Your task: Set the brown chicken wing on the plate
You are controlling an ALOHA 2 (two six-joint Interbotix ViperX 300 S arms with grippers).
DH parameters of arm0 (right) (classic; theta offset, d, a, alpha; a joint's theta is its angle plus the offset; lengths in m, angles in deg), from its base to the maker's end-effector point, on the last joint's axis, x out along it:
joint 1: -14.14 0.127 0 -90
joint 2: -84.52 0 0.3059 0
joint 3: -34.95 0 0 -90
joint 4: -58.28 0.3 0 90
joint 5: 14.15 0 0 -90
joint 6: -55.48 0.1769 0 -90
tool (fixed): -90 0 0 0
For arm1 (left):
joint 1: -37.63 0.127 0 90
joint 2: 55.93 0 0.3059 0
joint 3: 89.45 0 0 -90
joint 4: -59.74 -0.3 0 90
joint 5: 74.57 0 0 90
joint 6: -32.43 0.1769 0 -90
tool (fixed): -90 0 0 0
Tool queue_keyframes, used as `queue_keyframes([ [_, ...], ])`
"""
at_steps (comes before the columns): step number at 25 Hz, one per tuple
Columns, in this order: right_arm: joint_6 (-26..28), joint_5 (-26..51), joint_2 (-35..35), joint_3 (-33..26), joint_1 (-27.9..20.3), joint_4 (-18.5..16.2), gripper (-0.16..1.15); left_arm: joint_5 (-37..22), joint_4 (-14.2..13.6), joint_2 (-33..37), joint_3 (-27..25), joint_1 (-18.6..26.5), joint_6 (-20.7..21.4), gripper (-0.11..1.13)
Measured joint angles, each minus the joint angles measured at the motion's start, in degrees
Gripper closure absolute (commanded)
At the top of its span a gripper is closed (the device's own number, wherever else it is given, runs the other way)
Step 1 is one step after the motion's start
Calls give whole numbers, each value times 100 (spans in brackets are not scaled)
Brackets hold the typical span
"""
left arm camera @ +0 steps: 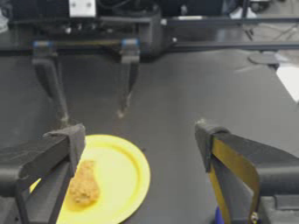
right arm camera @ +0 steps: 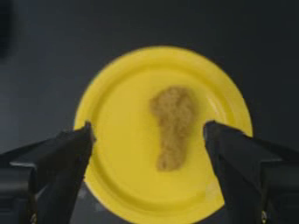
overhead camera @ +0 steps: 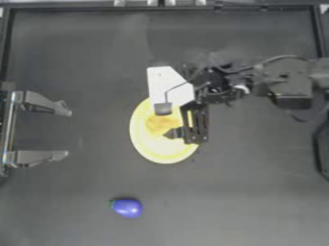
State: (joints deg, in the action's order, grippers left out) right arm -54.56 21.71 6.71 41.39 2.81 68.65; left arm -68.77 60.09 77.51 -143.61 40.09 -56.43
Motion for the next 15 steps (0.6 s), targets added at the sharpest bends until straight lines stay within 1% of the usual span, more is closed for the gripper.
queue_keyframes([
  [4, 0, -378, -360, 413, 62, 193, -3, 0, 0, 0, 0, 18, 0, -1],
  [15, 9, -1415, -1468, 1468, 264, 439, -3, -44, 0, -9, 0, 62, 0, -1],
])
